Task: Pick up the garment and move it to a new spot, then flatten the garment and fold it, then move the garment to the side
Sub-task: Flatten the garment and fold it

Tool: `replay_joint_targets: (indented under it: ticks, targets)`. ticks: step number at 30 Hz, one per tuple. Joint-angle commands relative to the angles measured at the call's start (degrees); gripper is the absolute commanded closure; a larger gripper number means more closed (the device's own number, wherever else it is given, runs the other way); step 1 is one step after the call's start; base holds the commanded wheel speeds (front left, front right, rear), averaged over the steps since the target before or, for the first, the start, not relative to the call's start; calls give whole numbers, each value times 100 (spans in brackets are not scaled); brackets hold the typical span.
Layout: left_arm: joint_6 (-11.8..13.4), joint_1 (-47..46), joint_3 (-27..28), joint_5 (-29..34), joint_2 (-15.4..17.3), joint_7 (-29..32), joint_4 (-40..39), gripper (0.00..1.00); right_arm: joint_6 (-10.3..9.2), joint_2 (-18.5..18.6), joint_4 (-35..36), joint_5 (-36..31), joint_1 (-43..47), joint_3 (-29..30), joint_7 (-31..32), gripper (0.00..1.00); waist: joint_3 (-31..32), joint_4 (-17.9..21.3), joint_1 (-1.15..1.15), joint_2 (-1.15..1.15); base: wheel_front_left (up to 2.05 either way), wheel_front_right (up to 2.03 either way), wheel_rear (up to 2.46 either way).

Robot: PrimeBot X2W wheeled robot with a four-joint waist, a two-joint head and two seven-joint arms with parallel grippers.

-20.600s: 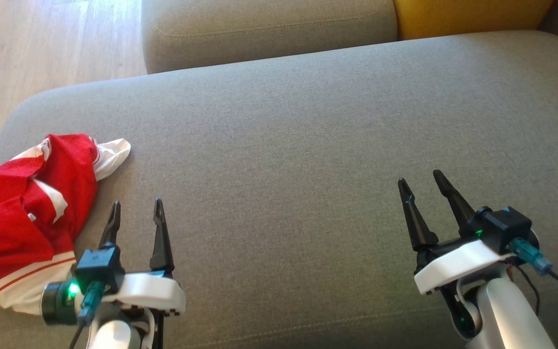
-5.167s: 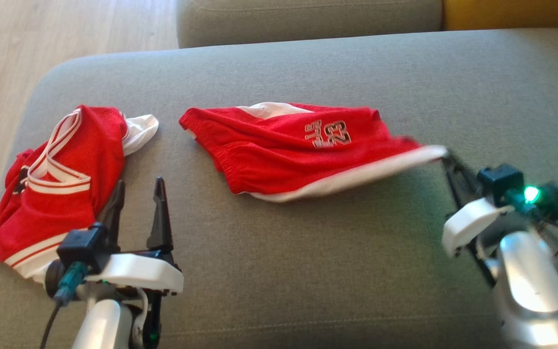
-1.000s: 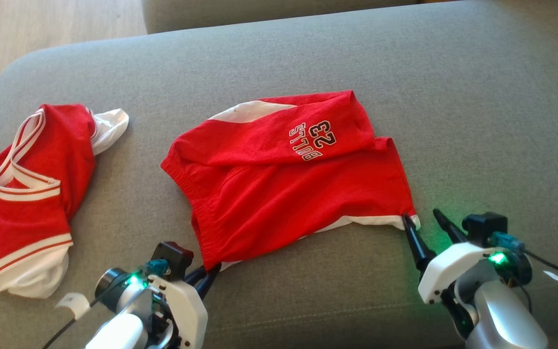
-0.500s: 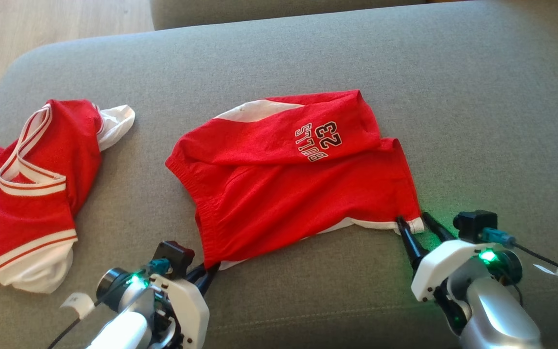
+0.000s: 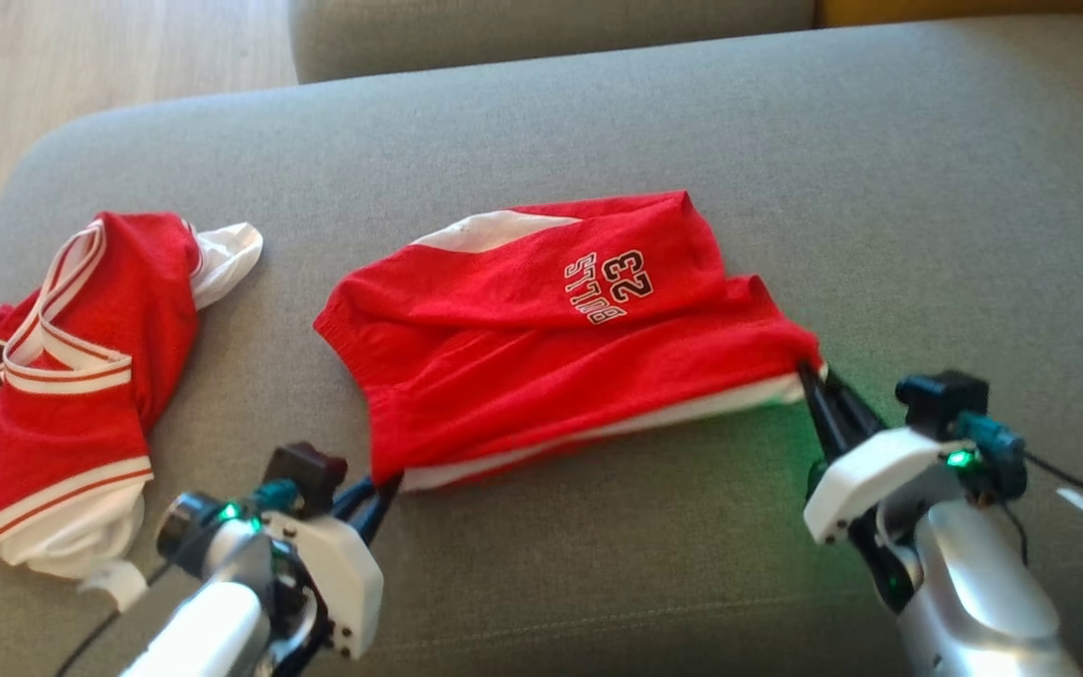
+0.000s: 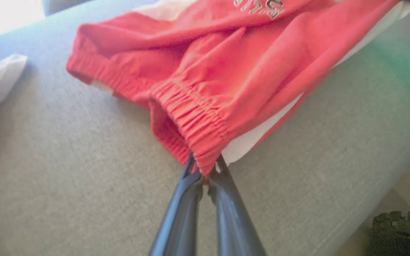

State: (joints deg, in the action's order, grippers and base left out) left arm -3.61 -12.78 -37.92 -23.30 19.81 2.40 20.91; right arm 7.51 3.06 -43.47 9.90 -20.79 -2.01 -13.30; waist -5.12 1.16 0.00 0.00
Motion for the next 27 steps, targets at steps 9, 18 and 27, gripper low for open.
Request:
replay_joint_targets:
  ticks: [9, 18, 27]
  targets:
    - [123, -516, 611, -240, 525, 120, -1389, 100, -2, -18, 1817, 1, -272, 71, 10, 100, 444, 70, 0, 0, 0, 0, 0]
    - [306, -609, 1074, -683, 746, 482, -2622, 100, -2, -18, 3174, 510, -13, 235, 332, 100, 721, 146, 0, 0, 0, 0, 0]
    - [718, -390, 1717, -1498, 636, 666, -3570, 100, -2, -18, 4028, 1084, 423, 359, 1060, 100, 780, 255, 0, 0, 0, 0, 0]
